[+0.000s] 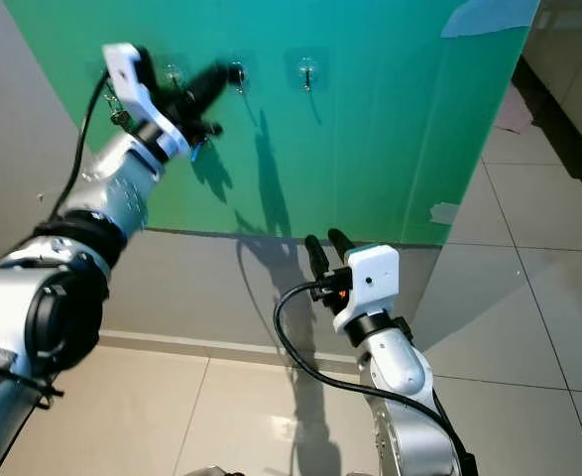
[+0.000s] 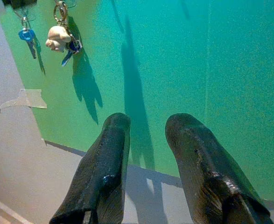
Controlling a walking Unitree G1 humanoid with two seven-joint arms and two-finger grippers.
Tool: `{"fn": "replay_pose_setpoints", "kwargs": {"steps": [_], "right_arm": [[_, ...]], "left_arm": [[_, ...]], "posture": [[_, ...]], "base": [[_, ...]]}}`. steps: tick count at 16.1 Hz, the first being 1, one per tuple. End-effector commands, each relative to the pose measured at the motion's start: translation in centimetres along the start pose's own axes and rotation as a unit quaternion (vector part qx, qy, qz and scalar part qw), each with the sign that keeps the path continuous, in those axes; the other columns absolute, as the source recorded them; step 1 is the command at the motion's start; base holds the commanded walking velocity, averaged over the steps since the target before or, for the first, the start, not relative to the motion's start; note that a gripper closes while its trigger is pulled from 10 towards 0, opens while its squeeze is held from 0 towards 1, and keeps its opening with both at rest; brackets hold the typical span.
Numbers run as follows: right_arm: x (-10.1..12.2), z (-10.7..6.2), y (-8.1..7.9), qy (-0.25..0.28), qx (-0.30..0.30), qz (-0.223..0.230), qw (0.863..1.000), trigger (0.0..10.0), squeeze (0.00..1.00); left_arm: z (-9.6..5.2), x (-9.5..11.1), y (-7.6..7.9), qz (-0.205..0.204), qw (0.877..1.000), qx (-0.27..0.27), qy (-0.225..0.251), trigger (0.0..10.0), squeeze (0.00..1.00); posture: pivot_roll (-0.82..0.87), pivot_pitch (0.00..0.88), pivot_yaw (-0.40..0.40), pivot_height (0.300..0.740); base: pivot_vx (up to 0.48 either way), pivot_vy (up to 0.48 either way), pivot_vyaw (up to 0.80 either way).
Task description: Hang keys on a hook
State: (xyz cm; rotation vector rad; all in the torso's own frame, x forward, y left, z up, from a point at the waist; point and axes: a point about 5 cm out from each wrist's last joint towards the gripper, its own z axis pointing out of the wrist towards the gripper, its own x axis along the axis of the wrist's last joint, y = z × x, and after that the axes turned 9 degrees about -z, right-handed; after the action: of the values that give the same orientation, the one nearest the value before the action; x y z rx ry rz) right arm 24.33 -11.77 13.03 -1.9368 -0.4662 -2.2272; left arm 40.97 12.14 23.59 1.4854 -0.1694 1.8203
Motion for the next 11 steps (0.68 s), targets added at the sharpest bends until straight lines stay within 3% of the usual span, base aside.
{"fn": "replay_pose_setpoints", "kwargs": {"steps": [1, 3, 6, 11], "right_arm": [[0.5, 0.0, -0.3, 0.011, 0.001, 0.004, 1.000, 10.0, 0.00], [0.6, 0.1, -0.3, 0.011, 0.005, 0.002, 1.000, 10.0, 0.00], [0.5, 0.3, -0.3, 0.013, 0.008, 0.002, 1.000, 10.0, 0.00], [0.1, 1.2, 0.0, 0.012, 0.007, 0.008, 1.000, 10.0, 0.00]], "left_arm": [[-0.5, -0.4, -0.6, 0.020, 0.999, 0.020, -0.017, 10.0, 0.00], [-1.3, -1.2, -1.3, 0.054, 0.997, 0.045, -0.040, 10.0, 0.00], [-2.2, -2.1, -1.6, 0.056, 0.997, 0.034, -0.049, 10.0, 0.00], [-2.6, -4.5, 0.0, 0.073, 0.997, -0.006, -0.029, 10.0, 0.00]], "posture": [[-0.23, 0.000, 0.161, 0.740], [-0.23, 0.000, 0.158, 0.740], [-0.20, 0.000, 0.144, 0.740], [-0.16, 0.000, 0.110, 0.740]], "base": [[0.000, 0.000, 0.00], [0.000, 0.000, 0.00], [0.000, 0.000, 0.00], [0.000, 0.000, 0.00]]}}
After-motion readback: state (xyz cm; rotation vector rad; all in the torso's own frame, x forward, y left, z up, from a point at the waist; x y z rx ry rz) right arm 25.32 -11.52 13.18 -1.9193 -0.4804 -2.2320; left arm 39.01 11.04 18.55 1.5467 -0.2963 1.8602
